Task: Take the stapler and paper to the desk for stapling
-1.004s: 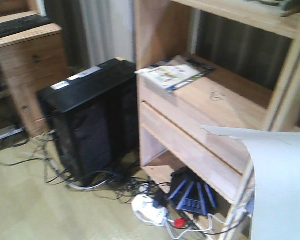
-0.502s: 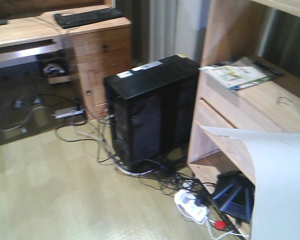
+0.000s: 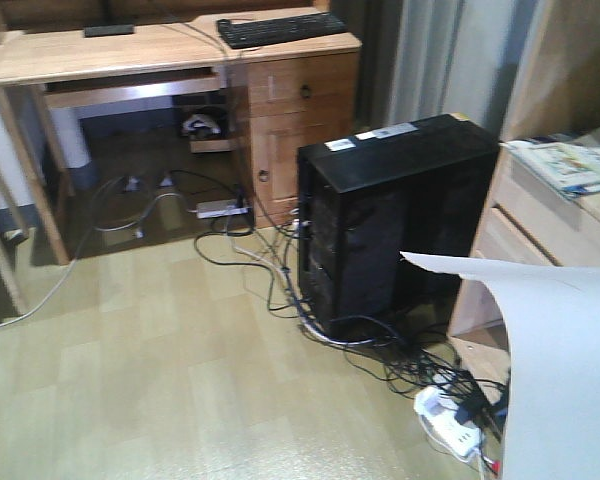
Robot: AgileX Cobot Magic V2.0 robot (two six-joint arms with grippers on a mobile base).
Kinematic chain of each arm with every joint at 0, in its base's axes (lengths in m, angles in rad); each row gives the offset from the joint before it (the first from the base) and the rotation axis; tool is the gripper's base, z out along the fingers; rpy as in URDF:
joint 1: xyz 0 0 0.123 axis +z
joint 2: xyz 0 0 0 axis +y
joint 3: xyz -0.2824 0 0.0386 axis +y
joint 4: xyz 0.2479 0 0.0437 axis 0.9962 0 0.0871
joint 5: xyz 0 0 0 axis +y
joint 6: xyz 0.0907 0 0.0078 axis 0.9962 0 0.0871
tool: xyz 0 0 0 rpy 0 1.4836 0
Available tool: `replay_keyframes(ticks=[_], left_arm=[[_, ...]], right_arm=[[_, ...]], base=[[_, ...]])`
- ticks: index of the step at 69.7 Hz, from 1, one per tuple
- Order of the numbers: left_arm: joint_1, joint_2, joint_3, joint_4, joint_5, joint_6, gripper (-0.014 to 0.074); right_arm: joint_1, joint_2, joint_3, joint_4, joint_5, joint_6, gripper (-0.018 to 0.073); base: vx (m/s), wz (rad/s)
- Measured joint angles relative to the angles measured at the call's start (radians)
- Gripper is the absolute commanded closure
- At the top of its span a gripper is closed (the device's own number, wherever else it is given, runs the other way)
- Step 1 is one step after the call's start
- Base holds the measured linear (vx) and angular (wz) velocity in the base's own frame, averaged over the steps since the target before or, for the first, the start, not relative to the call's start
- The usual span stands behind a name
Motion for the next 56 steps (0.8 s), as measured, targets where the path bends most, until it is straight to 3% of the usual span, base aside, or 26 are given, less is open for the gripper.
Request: replay_keyframes(ticks=[56], left_arm=[[0.000, 0.000, 0.000, 0.000, 0.000, 0.000, 0.0603]], right_arm=[[0.000, 0.000, 0.000, 0.000, 0.000, 0.000, 0.0564]], base=[[0.01, 0.21]])
